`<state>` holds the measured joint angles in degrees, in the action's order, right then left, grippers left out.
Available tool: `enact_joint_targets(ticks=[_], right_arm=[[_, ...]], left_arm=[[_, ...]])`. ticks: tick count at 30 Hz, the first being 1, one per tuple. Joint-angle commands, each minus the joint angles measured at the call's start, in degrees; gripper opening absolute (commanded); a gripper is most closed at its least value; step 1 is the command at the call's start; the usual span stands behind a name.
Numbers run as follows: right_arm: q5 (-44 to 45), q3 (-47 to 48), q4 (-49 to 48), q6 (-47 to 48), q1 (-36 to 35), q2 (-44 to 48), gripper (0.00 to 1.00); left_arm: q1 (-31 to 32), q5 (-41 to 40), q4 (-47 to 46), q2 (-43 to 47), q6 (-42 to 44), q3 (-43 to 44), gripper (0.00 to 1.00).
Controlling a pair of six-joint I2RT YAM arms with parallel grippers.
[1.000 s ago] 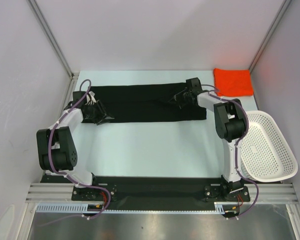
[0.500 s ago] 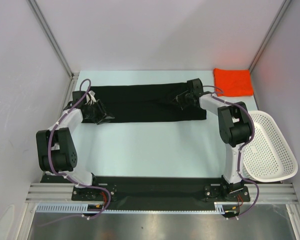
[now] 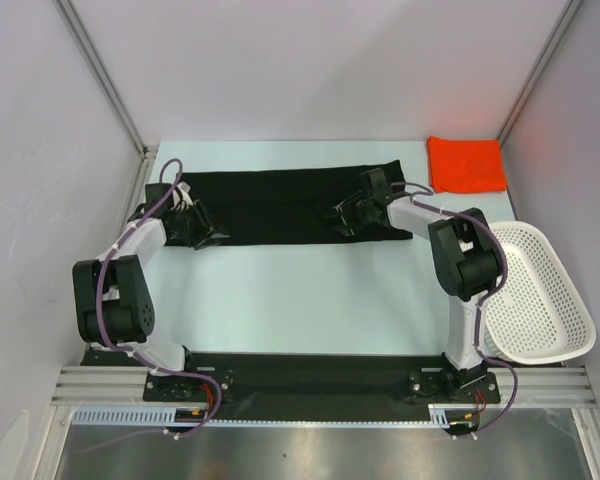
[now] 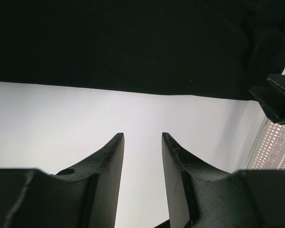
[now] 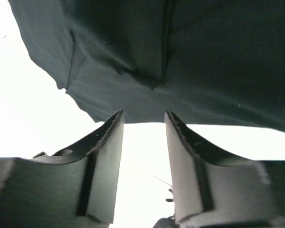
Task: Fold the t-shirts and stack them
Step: Fold the tshirt
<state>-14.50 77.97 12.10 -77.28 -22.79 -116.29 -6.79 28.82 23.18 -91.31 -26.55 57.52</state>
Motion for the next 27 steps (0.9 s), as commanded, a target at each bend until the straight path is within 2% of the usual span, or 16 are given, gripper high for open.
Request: enact_joint_targets(ticks=[1, 2, 3, 4, 5, 8, 13, 16, 18, 21, 23, 27], right_arm=[[-1.5, 2.2, 2.2, 13.8, 3.7, 7.6, 0.51], [-2.0, 3.1, 2.4, 18.9, 4.8, 8.2, 0.58], [-2.9, 4.8, 4.1, 23.4, 5.8, 8.4, 0.59], [-1.6, 9.9, 10.8, 32.5, 7.3, 8.3, 0.62], [-0.4, 11.4, 12.3, 35.8, 8.3, 8.0, 0.66], [0.2, 14.3, 13.5, 44.1, 12.4, 6.8, 0.67], [-5.9, 19.6, 12.7, 49.1, 17.2, 0.2, 0.65], [-6.6, 22.7, 13.3, 51.9, 18.0, -2.9, 0.62], [-9.2, 25.0, 13.7, 50.6, 18.9, -4.6, 0.61], [-12.1, 27.5, 16.0, 48.5, 19.1, -8.0, 0.63], [-13.7, 27.2, 16.4, 46.8, 19.1, -8.6, 0.65], [-15.0, 25.0, 14.6, 44.5, 19.2, -8.5, 0.67]], left_arm=[[0.7, 1.7, -2.3, 1.2, -0.4, 0.5, 0.43], [1.0, 1.8, -2.3, 1.3, -0.4, 0.6, 0.43], [1.2, 1.8, -2.3, 1.2, -0.4, 0.7, 0.43], [1.5, 1.8, -2.5, 1.3, -0.4, 0.6, 0.43], [2.0, 2.3, -3.2, 1.2, -0.8, 0.4, 0.44], [4.2, 5.6, -5.8, 0.2, -1.8, -0.2, 0.44], [9.9, 13.8, -14.4, -2.9, -6.8, 0.3, 0.52], [15.4, 15.5, -22.5, -4.6, -12.1, 0.7, 0.55], [17.6, 15.8, -31.7, -7.1, -17.9, 0.6, 0.56], [22.2, 14.3, -45.6, -11.6, -28.0, -0.2, 0.56], [25.7, 10.5, -54.8, -14.3, -35.3, -0.5, 0.56], [30.6, 3.5, -61.9, -21.1, -41.0, 2.2, 0.51]])
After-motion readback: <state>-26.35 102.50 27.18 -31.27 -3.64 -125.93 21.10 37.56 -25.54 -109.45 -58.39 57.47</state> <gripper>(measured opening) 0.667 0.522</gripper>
